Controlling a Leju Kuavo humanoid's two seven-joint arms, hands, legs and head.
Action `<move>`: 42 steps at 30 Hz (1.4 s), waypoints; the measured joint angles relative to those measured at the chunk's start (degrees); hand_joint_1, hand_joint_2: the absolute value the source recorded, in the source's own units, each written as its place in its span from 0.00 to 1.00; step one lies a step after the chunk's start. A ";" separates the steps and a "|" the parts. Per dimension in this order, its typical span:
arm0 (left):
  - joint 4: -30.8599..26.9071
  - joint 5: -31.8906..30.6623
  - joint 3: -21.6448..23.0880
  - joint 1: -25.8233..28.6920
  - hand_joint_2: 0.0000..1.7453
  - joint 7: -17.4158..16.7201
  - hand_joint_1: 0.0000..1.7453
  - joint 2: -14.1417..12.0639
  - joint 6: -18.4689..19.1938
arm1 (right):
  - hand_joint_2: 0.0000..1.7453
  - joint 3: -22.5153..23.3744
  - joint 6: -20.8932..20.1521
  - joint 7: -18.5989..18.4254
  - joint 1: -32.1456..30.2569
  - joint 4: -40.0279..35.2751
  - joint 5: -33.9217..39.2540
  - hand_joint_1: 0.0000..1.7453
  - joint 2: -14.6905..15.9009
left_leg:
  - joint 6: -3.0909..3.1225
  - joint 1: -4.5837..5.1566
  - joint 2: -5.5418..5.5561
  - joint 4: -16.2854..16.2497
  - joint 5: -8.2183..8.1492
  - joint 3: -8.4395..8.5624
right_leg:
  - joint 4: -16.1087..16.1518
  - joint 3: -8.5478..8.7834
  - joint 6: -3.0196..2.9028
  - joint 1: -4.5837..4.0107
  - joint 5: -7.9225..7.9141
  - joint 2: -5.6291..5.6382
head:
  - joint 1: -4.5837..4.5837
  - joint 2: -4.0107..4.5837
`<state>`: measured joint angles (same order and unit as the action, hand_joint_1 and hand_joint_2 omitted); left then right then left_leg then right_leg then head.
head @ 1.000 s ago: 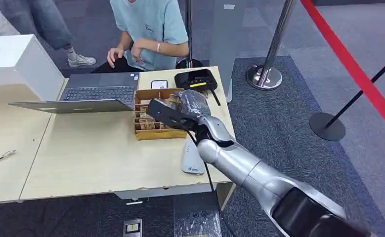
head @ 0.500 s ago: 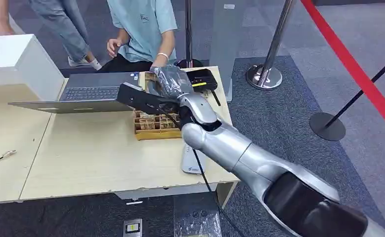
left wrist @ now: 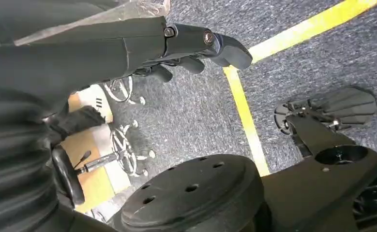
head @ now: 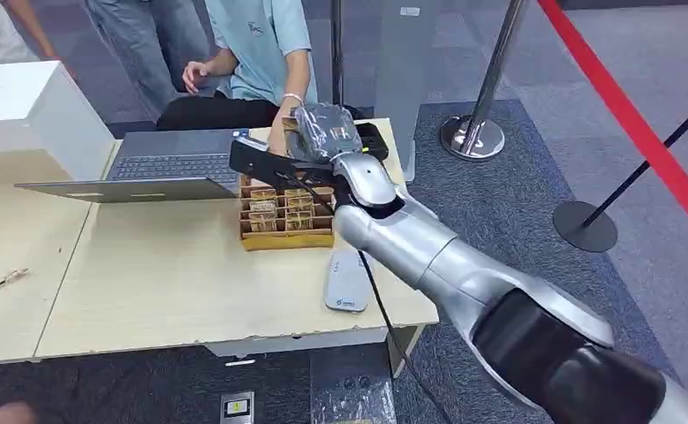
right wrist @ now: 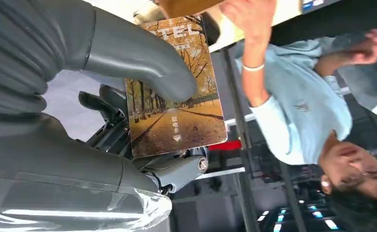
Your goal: Pass the card to the sensor for recognition and then transmit it.
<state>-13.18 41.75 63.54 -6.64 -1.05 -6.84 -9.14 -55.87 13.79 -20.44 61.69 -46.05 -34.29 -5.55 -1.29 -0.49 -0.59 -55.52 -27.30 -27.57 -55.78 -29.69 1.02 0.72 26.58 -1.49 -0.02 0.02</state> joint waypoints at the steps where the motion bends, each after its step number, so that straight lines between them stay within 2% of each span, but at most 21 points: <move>1: 0.00 0.13 0.00 0.00 1.00 -0.02 0.00 0.00 -0.18 | 1.00 -0.04 0.00 -0.18 0.01 0.39 -0.20 1.00 0.11 | 0.00 0.00 0.00 0.00 0.00 0.00 | 0.00 0.00 0.00 0.00 0.00 0.00 | 0.00 0.00; 12: 0.00 1.44 -0.09 0.12 1.00 0.13 0.00 0.00 -1.07 | 1.00 -0.33 -0.55 -1.79 1.24 4.48 -3.56 1.00 1.24 | 0.00 0.01 0.01 -0.01 0.00 -0.01 | 0.00 -0.01 0.00 0.00 0.00 0.00 | 0.00 0.00; 28: 0.00 1.31 -0.11 0.26 1.00 1.25 0.00 0.00 -2.16 | 1.00 0.68 -2.89 -4.68 1.95 4.59 -4.79 1.00 5.92 | 0.00 0.01 0.00 -0.04 0.00 0.00 | 0.00 -0.02 0.00 0.00 0.00 0.00 | 0.00 0.00; 42: 0.00 1.81 -0.15 0.24 1.00 1.92 0.00 0.02 -1.68 | 1.00 0.77 -2.91 -4.04 1.97 4.13 -5.14 1.00 5.51 | 0.00 0.00 0.00 -0.04 0.00 -0.02 | -0.01 -0.02 0.00 -0.01 0.00 0.00 | 0.00 0.00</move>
<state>-13.18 43.56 63.39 -6.40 0.87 -6.82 -10.82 -55.10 10.88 -24.48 63.66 -41.92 -39.43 -0.04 -1.29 -0.49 -0.59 -55.56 -27.31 -27.59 -55.79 -29.71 1.02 0.71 26.58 -1.49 -0.02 0.02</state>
